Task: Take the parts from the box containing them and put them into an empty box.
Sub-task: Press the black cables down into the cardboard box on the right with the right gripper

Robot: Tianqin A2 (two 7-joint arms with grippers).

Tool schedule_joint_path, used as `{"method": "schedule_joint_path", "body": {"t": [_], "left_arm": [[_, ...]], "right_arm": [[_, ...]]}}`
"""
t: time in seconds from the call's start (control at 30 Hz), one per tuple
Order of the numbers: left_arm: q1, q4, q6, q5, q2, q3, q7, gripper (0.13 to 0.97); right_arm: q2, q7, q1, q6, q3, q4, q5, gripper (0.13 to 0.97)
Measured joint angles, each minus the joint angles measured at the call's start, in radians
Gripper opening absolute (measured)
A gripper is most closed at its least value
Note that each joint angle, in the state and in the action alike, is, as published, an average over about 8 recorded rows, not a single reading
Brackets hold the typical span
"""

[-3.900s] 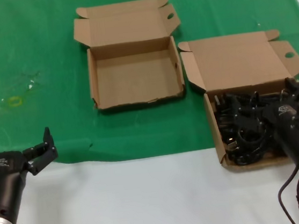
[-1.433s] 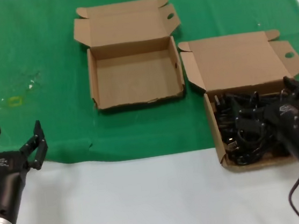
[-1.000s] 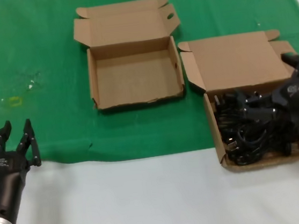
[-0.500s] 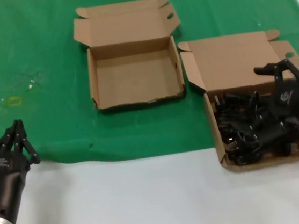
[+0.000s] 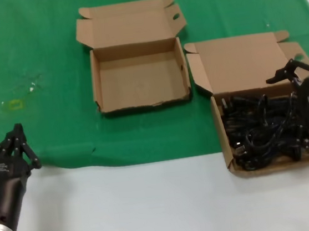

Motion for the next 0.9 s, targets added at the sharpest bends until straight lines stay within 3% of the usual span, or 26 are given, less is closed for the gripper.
{"method": "schedule_joint_path", "body": {"t": [0.23,0.5,0.9], "left_arm": [[0.000,0.000,0.000,0.000,0.000,0.000,0.000,0.144],[0.000,0.000,0.000,0.000,0.000,0.000,0.000,0.144],[0.000,0.000,0.000,0.000,0.000,0.000,0.000,0.144]], "right_arm": [[-0.059,-0.184,0.132,-0.131,-0.052,-0.127,-0.103,0.966],[-0.144,-0.364,0.253,-0.187,-0.100,-0.298,-0.206,0.966],[-0.242,-0.500,0.332,-0.205,-0.133,-0.498,-0.283,0.956]]}}
